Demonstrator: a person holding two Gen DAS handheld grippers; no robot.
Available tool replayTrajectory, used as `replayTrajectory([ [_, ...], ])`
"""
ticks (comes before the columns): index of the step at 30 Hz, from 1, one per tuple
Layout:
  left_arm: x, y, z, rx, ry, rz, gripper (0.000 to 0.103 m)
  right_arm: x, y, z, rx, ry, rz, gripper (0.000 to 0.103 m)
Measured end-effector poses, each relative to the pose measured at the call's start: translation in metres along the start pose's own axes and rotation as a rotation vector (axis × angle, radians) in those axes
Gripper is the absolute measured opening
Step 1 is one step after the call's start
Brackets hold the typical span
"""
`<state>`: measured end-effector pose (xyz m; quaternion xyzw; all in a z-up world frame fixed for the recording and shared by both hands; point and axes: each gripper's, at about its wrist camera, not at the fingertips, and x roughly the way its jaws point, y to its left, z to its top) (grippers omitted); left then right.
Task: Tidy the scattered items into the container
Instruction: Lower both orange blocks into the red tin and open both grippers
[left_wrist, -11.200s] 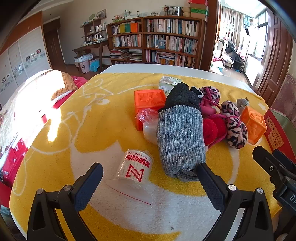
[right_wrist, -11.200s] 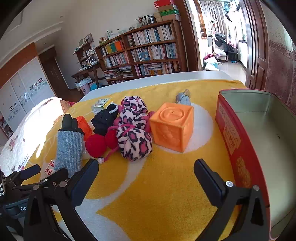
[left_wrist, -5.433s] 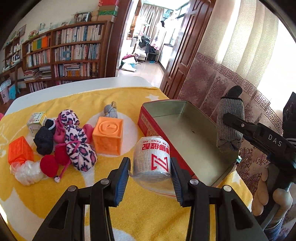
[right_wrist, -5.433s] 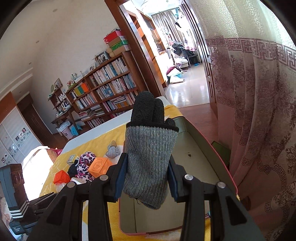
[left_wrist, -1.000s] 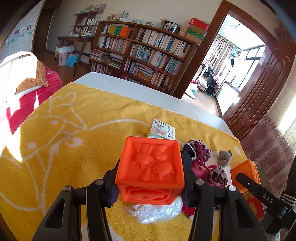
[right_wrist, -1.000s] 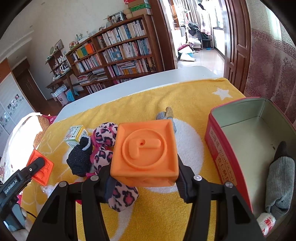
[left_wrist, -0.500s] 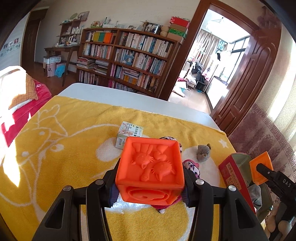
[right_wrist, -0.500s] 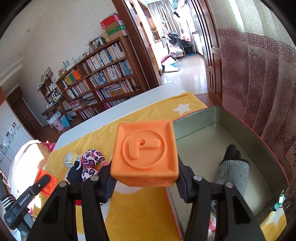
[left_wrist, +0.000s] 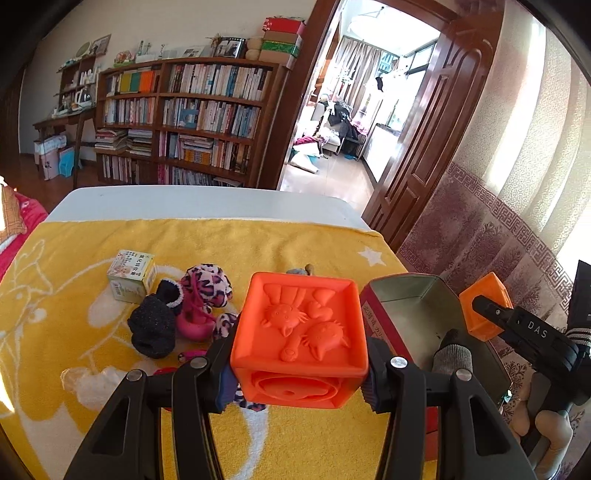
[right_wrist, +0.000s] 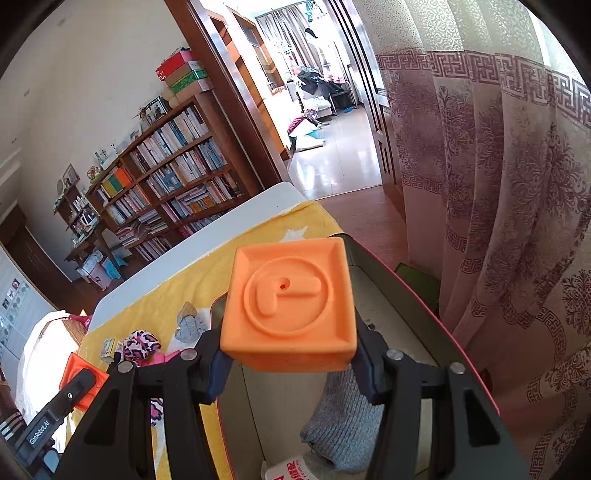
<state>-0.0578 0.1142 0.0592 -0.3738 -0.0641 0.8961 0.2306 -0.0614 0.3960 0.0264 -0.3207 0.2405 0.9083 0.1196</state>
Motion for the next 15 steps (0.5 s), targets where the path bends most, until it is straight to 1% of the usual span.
replayTrajectory([
  [10, 0.037, -0.094, 0.009, 0.110, 0.039, -0.128, 0.054, -0.009, -0.030, 0.013, 0.029, -0.031, 0.020, 0.059],
  [15, 0.064, -0.121, 0.008, 0.125, 0.081, -0.166, 0.056, -0.010, -0.044, 0.019, 0.051, -0.040, 0.013, 0.059],
])
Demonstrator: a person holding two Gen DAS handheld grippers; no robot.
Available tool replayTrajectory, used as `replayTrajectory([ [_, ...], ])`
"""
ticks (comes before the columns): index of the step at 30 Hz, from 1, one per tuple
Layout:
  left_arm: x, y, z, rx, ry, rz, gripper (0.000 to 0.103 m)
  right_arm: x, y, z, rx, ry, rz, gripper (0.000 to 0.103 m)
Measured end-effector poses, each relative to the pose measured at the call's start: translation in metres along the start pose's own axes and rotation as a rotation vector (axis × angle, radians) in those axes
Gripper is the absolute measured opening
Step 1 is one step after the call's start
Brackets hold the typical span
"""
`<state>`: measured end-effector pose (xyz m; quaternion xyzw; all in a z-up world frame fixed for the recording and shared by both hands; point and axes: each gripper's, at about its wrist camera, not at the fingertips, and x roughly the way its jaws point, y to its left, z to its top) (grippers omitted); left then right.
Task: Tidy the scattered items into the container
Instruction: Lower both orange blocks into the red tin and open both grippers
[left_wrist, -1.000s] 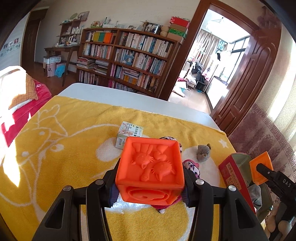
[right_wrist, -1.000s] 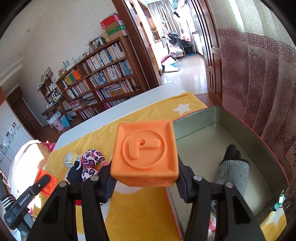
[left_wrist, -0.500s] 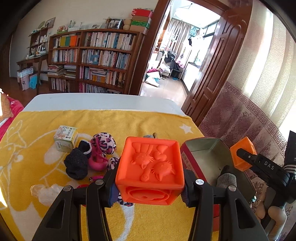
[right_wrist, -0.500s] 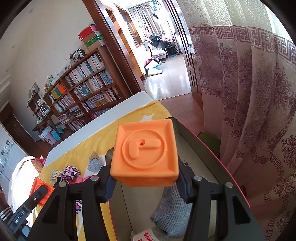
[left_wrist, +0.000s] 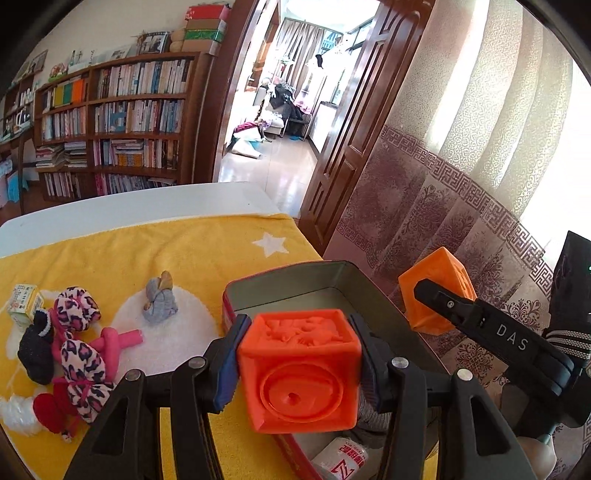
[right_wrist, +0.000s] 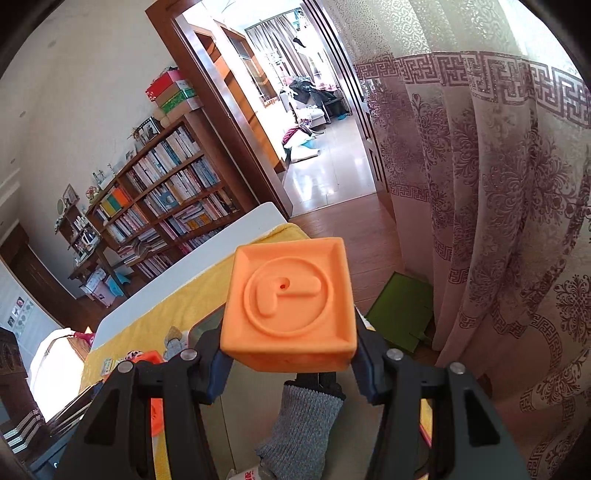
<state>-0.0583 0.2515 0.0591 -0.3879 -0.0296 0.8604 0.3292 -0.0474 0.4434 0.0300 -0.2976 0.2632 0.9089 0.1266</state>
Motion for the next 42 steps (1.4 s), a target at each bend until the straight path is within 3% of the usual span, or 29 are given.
replayTrajectory([
  [3, 0.008, -0.009, 0.000, 0.007, 0.007, -0.009, 0.070, 0.002, -0.004, 0.002, 0.009, 0.001, -0.006, 0.059],
  [12, -0.010, 0.020, -0.001, -0.056, -0.024, 0.064, 0.071, 0.015, 0.003, 0.003, 0.004, 0.051, 0.032, 0.062],
  [15, -0.019, 0.036, -0.005, -0.089, -0.040, 0.089, 0.087, 0.013, 0.008, 0.003, 0.004, 0.042, 0.040, 0.069],
  [19, -0.030, 0.056, -0.011, -0.124, -0.048, 0.114, 0.087, 0.006, 0.018, 0.001, -0.011, 0.017, 0.030, 0.075],
  [31, -0.071, 0.137, -0.031, -0.287, -0.072, 0.192, 0.087, 0.005, 0.052, -0.014, -0.040, 0.042, 0.042, 0.076],
  [42, -0.134, 0.229, -0.058, -0.445, -0.144, 0.342, 0.087, 0.006, 0.114, -0.039, -0.152, 0.070, 0.109, 0.076],
])
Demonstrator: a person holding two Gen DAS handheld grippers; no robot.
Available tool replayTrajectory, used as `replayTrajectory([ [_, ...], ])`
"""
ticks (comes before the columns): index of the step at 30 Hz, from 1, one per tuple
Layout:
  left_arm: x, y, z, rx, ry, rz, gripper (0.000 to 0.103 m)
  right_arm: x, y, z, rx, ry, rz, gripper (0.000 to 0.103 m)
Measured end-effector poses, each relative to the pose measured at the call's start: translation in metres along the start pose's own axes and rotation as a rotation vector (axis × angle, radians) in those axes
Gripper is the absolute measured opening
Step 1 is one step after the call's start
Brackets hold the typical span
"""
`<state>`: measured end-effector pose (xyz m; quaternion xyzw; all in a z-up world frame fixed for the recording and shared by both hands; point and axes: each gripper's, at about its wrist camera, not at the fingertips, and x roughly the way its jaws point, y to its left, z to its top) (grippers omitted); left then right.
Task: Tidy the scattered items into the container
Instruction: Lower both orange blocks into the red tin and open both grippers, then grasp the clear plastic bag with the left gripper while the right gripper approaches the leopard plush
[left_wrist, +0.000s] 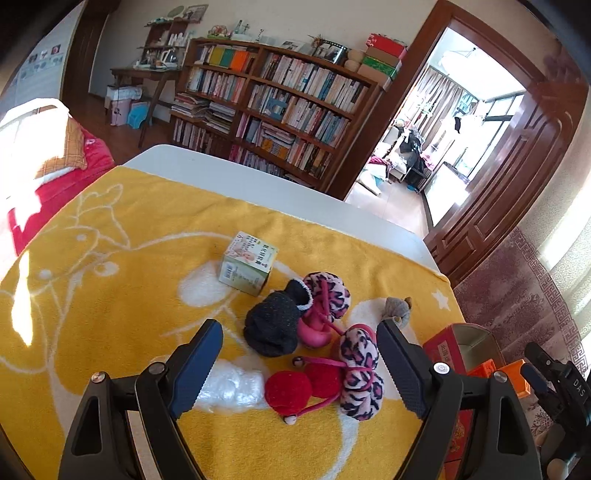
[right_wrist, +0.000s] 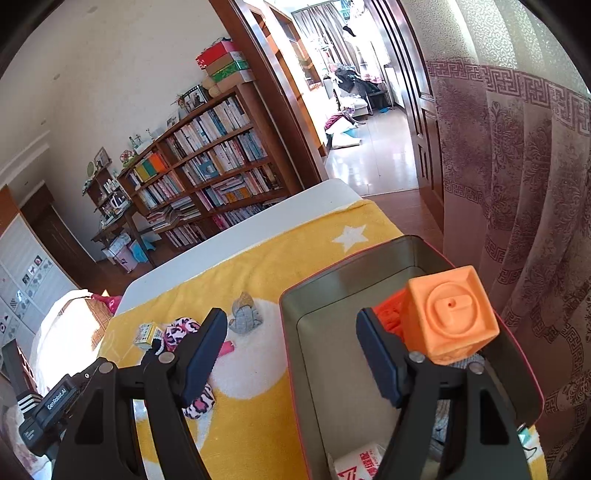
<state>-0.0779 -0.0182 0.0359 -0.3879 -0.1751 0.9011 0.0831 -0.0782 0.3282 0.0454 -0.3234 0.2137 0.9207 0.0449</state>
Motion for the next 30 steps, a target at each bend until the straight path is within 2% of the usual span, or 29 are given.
replayTrajectory([
  [5, -0.002, 0.038, -0.002, -0.054, 0.009, 0.047, 0.087, 0.010, 0.031, -0.014, -0.055, 0.034, 0.047, 0.076],
  [9, 0.002, 0.050, -0.008, -0.057, 0.032, 0.058, 0.087, 0.020, 0.052, -0.030, -0.098, 0.080, 0.092, 0.076],
  [18, 0.017, 0.054, -0.022, 0.008, 0.111, 0.061, 0.087, 0.046, 0.087, -0.061, -0.170, 0.179, 0.124, 0.076],
  [30, 0.040, 0.055, -0.043, 0.132, 0.246, 0.035, 0.087, 0.069, 0.091, -0.074, -0.178, 0.250, 0.114, 0.076],
])
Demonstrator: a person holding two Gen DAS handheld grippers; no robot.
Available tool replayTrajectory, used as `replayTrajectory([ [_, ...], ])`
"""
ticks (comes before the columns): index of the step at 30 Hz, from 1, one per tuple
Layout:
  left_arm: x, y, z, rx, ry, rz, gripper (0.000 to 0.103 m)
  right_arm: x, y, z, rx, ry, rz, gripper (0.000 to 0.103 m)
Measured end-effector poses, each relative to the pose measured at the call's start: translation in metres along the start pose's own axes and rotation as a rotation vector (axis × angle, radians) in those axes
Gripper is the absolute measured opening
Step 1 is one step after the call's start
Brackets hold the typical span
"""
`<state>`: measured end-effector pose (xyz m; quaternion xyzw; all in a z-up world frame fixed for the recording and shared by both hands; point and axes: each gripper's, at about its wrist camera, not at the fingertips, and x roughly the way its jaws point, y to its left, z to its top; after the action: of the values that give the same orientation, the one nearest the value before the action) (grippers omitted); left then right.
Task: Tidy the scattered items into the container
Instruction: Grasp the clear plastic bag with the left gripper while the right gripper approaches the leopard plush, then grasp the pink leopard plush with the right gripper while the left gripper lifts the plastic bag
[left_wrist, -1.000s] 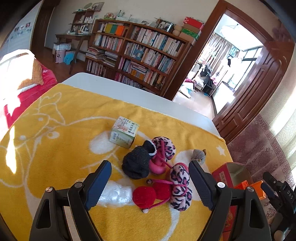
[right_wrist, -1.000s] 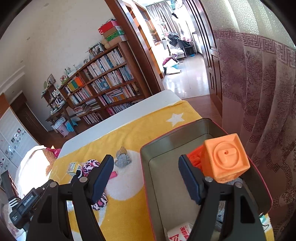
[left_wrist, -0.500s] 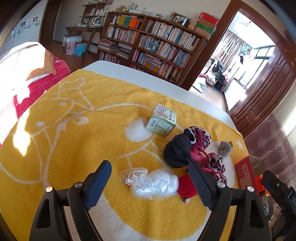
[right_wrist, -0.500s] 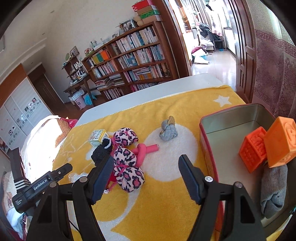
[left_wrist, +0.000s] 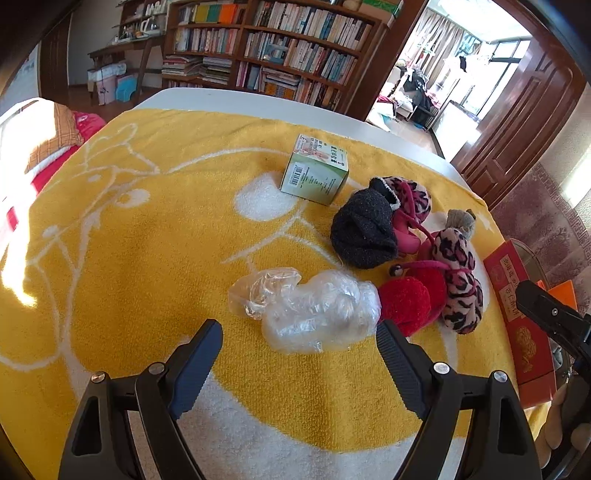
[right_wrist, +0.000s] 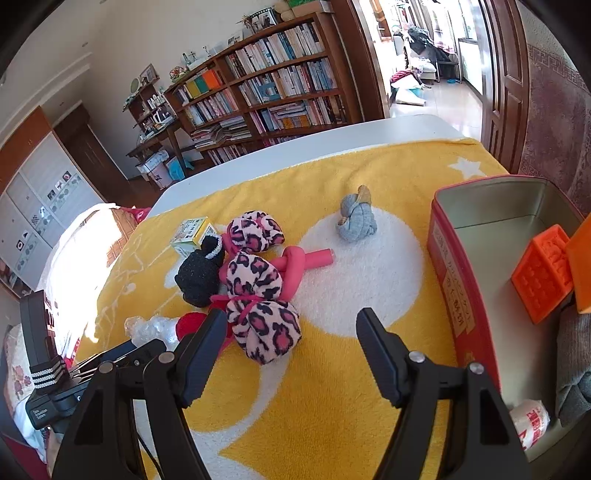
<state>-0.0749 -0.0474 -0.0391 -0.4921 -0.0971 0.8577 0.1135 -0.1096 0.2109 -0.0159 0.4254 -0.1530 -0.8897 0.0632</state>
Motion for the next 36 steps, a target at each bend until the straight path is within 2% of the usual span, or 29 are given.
replayTrajectory([
  [7, 0.014, -0.010, 0.005, 0.068, 0.016, 0.047, 0.087, 0.007, 0.004, -0.002, -0.011, 0.018, -0.001, 0.076],
  [15, 0.020, -0.018, 0.005, 0.101, -0.022, 0.044, 0.087, 0.019, 0.006, -0.001, -0.023, 0.038, -0.009, 0.076],
  [17, 0.020, -0.020, 0.004, 0.122, -0.037, 0.061, 0.076, 0.022, 0.010, -0.002, -0.039, 0.041, -0.010, 0.076],
  [18, 0.019, -0.021, 0.004, 0.130, -0.041, 0.059, 0.060, 0.023, 0.012, -0.002, -0.048, 0.042, -0.012, 0.076],
  [19, 0.018, -0.021, 0.004, 0.129, -0.043, 0.048, 0.049, 0.025, 0.013, -0.002, -0.056, 0.044, -0.014, 0.076],
  [21, 0.016, -0.018, 0.005, 0.107, -0.048, 0.017, 0.043, 0.027, 0.015, -0.001, -0.069, 0.044, -0.017, 0.076],
  [34, 0.001, 0.002, 0.008, -0.008, -0.105, -0.094, 0.042, 0.051, 0.026, 0.001, -0.126, 0.075, -0.034, 0.072],
  [36, 0.002, 0.006, 0.009, -0.019, -0.101, -0.095, 0.042, 0.057, 0.030, 0.000, -0.144, 0.088, -0.030, 0.068],
])
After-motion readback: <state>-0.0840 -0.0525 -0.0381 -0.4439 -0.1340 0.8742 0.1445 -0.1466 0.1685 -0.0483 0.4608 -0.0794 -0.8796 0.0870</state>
